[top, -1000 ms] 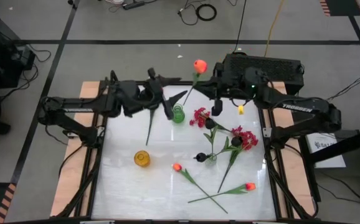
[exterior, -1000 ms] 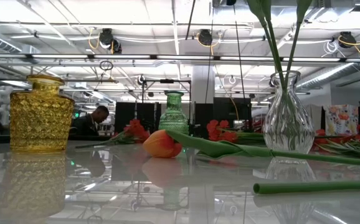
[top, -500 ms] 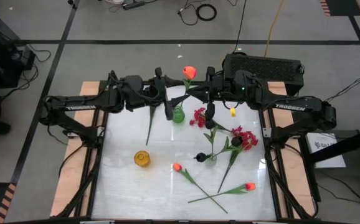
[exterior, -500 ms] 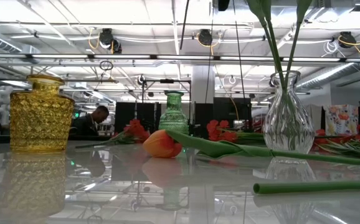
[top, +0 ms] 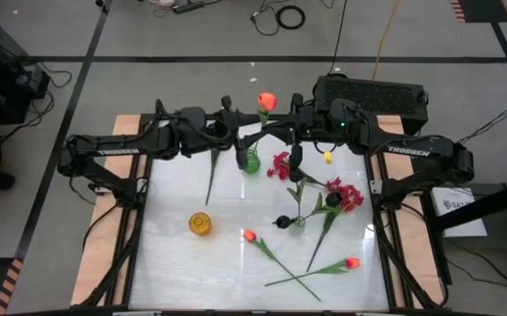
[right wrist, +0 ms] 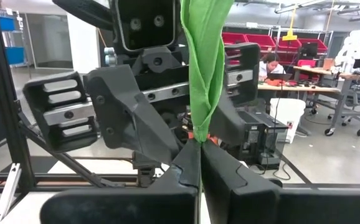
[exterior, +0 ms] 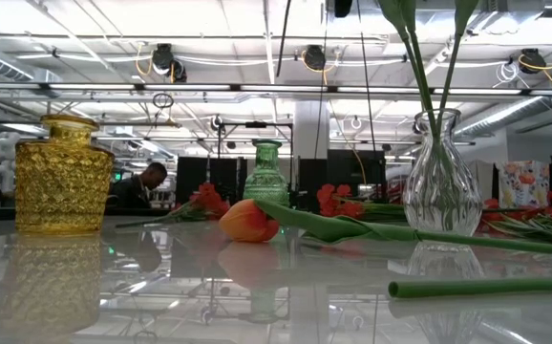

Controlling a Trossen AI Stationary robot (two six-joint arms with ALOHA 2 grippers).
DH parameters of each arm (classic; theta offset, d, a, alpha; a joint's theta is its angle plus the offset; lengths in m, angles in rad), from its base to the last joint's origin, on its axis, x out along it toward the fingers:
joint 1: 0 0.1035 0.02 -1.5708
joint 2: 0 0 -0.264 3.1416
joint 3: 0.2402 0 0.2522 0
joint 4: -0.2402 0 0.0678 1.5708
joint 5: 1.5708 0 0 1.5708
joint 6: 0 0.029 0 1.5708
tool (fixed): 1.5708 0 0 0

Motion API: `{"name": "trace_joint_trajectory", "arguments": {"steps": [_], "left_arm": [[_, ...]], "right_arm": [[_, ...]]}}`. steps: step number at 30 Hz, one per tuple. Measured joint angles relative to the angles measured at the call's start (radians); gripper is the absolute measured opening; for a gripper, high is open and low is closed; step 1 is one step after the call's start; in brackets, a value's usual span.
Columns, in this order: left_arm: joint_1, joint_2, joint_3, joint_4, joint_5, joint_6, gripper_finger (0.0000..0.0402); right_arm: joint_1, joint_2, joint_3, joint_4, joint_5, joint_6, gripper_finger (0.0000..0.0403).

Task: Sort flowers into vase by color
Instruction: Put the top orange flower into the green vase

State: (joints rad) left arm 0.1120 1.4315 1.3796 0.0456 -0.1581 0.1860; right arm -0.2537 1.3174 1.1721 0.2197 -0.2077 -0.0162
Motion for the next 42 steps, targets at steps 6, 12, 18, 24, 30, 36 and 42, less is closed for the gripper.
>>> {"name": "trace_joint_trajectory", "arguments": {"steps": [6, 12, 18, 24, 30, 36, 42], "left_arm": [[0.000, 0.000, 0.000, 0.026, 0.013, -0.023, 0.0102], [0.000, 0.000, 0.000, 0.045, 0.020, -0.023, 0.0068], [0.000, 0.000, 0.000, 0.030, 0.033, -0.024, 0.0033], [0.001, 0.000, 0.000, 0.018, 0.045, -0.024, 0.0037], [0.000, -0.002, 0.000, -0.007, 0.049, -0.034, 0.0066], [0.000, -0.005, 0.000, -0.023, 0.017, -0.050, 0.0100], [-0.001, -0.005, 0.000, -0.019, 0.010, -0.050, 0.0098]], "right_arm": [[0.000, 0.000, 0.000, 0.000, 0.000, 0.000, 0.0000], [0.001, 0.000, 0.000, -0.015, -0.002, 0.000, 0.0000], [0.001, 0.000, 0.000, -0.019, 0.000, 0.000, 0.0000], [0.001, 0.000, 0.000, -0.022, 0.000, 0.000, 0.0000], [0.001, 0.000, 0.000, -0.016, 0.000, 0.000, 0.0000], [0.001, 0.001, -0.001, -0.017, 0.003, 0.000, 0.0000], [0.001, 0.001, -0.001, -0.018, 0.004, 0.000, 0.0000]]}}
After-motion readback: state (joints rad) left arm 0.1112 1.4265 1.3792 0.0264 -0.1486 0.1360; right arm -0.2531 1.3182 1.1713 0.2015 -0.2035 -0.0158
